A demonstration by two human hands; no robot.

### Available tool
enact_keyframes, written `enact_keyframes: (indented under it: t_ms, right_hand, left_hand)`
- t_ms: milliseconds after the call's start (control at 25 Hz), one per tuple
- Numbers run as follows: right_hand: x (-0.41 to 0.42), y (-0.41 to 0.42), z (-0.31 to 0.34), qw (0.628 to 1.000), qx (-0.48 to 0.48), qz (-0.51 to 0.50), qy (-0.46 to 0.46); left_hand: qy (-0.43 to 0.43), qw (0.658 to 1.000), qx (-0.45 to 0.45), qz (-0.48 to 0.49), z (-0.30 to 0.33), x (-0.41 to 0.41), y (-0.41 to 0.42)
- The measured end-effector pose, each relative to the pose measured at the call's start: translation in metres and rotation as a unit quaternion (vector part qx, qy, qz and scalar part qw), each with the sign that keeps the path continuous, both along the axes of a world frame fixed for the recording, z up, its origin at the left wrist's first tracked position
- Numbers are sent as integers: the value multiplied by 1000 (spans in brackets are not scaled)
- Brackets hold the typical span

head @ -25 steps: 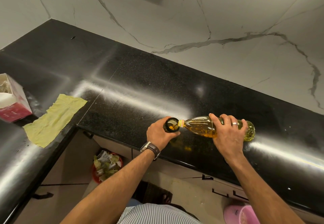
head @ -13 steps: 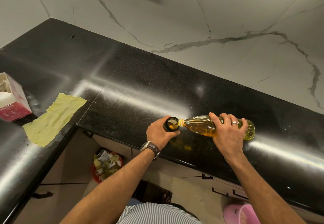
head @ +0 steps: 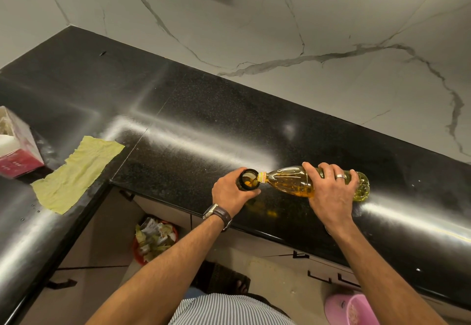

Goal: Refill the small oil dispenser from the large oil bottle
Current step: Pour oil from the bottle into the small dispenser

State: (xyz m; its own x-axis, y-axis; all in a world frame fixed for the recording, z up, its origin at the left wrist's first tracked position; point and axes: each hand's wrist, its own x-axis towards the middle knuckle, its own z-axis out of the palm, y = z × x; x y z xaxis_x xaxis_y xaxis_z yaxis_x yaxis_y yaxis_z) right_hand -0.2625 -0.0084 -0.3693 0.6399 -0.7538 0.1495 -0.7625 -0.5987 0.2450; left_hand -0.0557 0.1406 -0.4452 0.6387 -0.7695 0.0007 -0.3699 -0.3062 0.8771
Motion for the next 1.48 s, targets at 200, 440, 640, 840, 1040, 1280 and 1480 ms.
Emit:
enact_keyframes:
  t_ms: [200, 440, 640, 840, 1040, 1280, 1480]
  right_hand:
    - [1, -1, 1, 1000, 4, -1, 3]
    - [0, -1, 1, 1000, 6, -1, 5]
    - [0, -1, 1, 1000, 2, 2, 3]
    - [1, -1, 1, 1000, 1, 1, 5]
    - [1, 0, 0, 1000, -5, 0, 6]
    - [1, 0, 2, 1000, -7, -2, 8]
    - [1, 0, 2, 1000, -5, -1, 9]
  left_hand:
    - [-6, 1000, 5, 0, -2, 0, 0]
    - [-6, 1000, 6, 0, -3, 1, -1]
    - [-8, 1000, 9, 3, -5, 1, -2]
    - [-10, 1000, 10, -1, -7, 1, -3]
    - [-7, 1000, 12, 1, -6, 2, -2]
    - [-10, 1000, 13, 1, -8, 2, -2]
    - [-10, 1000, 10, 5, -7, 1, -2]
